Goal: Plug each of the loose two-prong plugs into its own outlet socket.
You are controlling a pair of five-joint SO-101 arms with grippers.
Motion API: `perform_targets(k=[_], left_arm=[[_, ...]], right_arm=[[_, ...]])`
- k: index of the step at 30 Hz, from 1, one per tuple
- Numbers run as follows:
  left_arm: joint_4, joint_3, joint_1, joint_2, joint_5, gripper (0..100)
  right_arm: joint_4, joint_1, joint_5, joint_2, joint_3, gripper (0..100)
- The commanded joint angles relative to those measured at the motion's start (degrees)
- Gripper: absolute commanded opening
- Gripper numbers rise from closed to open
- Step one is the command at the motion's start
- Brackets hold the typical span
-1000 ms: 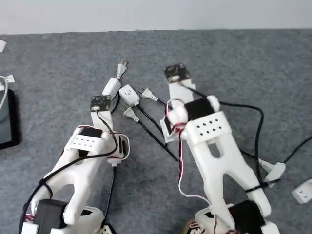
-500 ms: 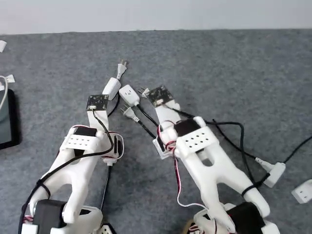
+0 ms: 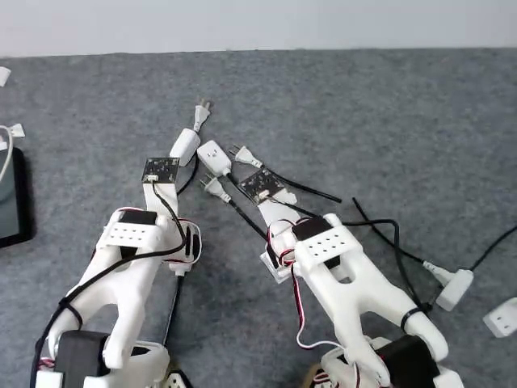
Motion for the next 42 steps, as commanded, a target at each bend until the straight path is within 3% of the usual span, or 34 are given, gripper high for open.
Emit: perform_targets(k=[1,9,19,24,31,42], left_arm=[[1.4,-1.2,-0.6,-0.5,-0.9,16],[1.3,-1.1,-0.6,-0.4,-1.6,16],[1.3,-1.3,-0.6,-0.4,-2.8,16],[1.3,-1.4,-0.6,-0.4,-2.8,16],[1.3,-1.4,-0.4,-0.4,-2.9,16],[1.3,-1.3,-0.4,-0.4,-2.9,15]], right_arm=[[-1.5,0.7,2.9,2.1,-0.4,5.9],[2.6,3.5,4.4,12.4,-8.6,8.2],[5.6,3.9,4.7,9.7,-11.6,8.5],[3.3,3.8,4.7,5.1,-9.2,8.6],[-3.2,4.4,9.4,10.1,-8.3,8.6],[2.3,4.4,12.5,18.9,-16.4,6.9]])
